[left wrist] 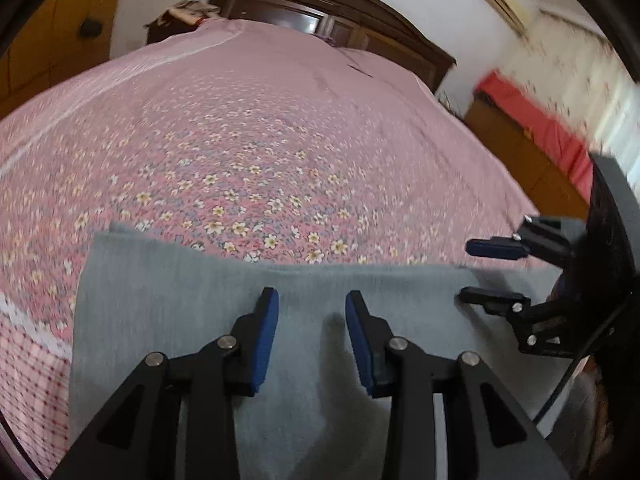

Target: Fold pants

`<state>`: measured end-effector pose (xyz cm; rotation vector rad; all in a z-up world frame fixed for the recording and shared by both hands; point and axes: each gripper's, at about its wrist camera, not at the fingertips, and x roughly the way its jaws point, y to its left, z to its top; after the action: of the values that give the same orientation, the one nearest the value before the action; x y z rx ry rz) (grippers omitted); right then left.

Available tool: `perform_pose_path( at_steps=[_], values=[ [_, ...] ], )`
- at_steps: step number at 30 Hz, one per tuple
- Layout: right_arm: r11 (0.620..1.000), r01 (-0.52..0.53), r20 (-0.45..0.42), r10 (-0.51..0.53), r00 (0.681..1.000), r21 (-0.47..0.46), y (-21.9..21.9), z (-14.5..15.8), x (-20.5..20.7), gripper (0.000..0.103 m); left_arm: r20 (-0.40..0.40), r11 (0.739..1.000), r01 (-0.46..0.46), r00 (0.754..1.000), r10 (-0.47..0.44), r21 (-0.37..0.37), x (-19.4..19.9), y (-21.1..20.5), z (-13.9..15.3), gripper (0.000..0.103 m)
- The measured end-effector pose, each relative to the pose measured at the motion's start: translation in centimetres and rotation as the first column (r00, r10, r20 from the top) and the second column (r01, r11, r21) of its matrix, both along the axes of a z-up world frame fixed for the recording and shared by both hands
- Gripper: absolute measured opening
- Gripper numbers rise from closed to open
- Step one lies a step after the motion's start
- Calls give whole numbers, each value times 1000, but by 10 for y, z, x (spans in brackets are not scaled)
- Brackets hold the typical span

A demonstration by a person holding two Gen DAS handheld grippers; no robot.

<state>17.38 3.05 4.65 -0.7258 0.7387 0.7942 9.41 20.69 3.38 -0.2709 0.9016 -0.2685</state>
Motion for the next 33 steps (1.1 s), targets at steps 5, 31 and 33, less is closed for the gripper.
perform_pose_path(
  at_steps=[5, 31, 33],
  values=[
    [997, -54, -56, 51, 997, -52, 16, -14, 3, 14, -3, 999, -2, 1000, 2, 33, 5, -4, -4, 36],
    [800, 578, -77, -574, 815, 161, -199, 12, -10, 40, 8, 975, -73, 997, 73, 208, 36, -44, -30, 40],
    [707, 688, -56, -690, 722, 166, -252, 9, -22, 40, 13, 976, -84, 996, 83, 200, 37, -44, -31, 40]
  ],
)
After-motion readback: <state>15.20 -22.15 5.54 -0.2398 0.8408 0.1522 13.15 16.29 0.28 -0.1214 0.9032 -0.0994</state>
